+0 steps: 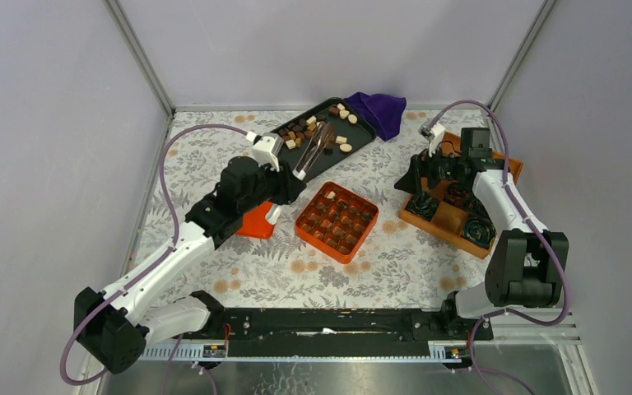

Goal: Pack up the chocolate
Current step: Pick up the fake chocolate from the plate.

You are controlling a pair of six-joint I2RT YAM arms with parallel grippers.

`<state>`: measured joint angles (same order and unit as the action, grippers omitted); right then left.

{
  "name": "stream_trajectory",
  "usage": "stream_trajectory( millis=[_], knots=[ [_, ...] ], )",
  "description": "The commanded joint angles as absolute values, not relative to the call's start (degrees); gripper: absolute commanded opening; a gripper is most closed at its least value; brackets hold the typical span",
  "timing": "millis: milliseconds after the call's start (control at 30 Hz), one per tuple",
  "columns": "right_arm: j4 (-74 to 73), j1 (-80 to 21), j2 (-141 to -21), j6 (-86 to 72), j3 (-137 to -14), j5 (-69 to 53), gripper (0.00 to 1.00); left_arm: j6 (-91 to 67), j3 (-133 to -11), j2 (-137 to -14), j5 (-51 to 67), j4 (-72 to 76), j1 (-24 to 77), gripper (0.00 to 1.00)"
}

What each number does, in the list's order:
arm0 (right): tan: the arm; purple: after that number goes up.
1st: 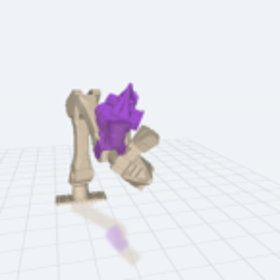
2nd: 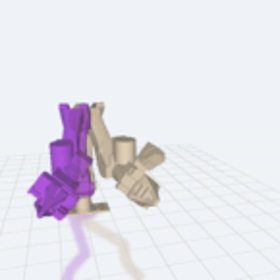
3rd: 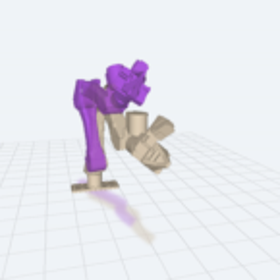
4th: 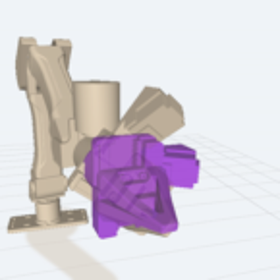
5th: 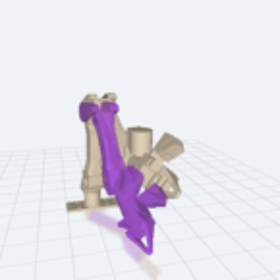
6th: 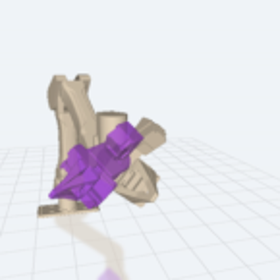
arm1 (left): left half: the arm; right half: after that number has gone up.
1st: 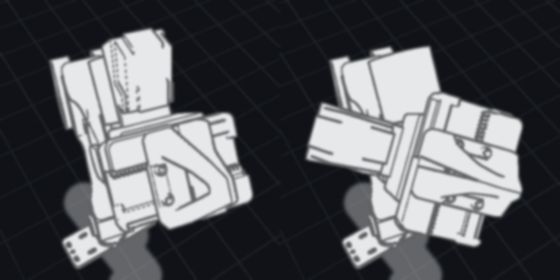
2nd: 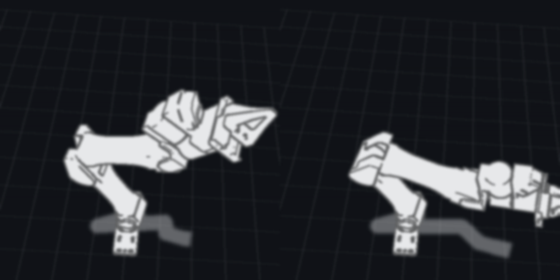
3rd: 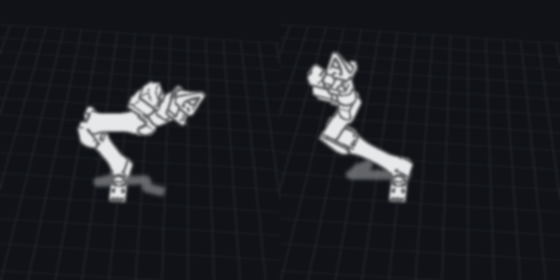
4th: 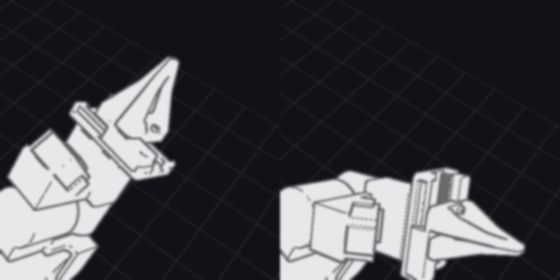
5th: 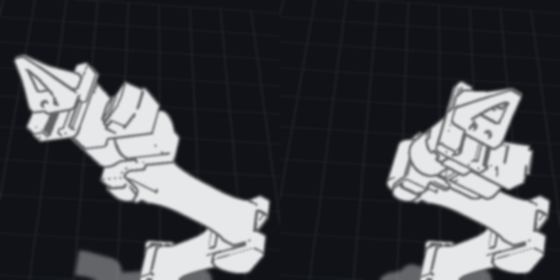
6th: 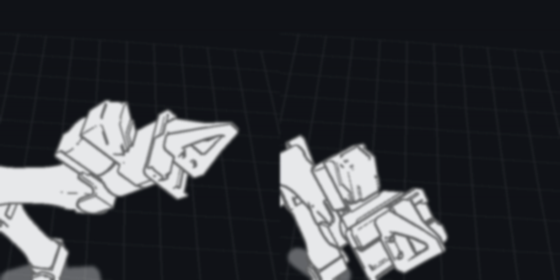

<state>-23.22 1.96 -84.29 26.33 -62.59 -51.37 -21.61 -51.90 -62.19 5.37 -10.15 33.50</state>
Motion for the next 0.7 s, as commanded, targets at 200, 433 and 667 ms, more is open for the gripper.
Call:
stream_trajectory(
  millis=[200,433,667],
  knots=[
    [-16.89,2.45,-81.43,23.1,-58.54,-57.84,0.83,-18.56,-47.87,-62.84,11.53,-1.86,32.51,0.37],
    [-16.82,2.46,-79.69,23.89,-56.97,-57.7,0.83,-19.01,-43.76,-61.52,14.38,-1.77,32.44,0.36],
    [-20.09,2.46,-81.55,27.75,-56.91,-56.73,0.83,-16.47,-42.05,-59.62,18.0,-5.9,32.43,0.35]
  ],
)
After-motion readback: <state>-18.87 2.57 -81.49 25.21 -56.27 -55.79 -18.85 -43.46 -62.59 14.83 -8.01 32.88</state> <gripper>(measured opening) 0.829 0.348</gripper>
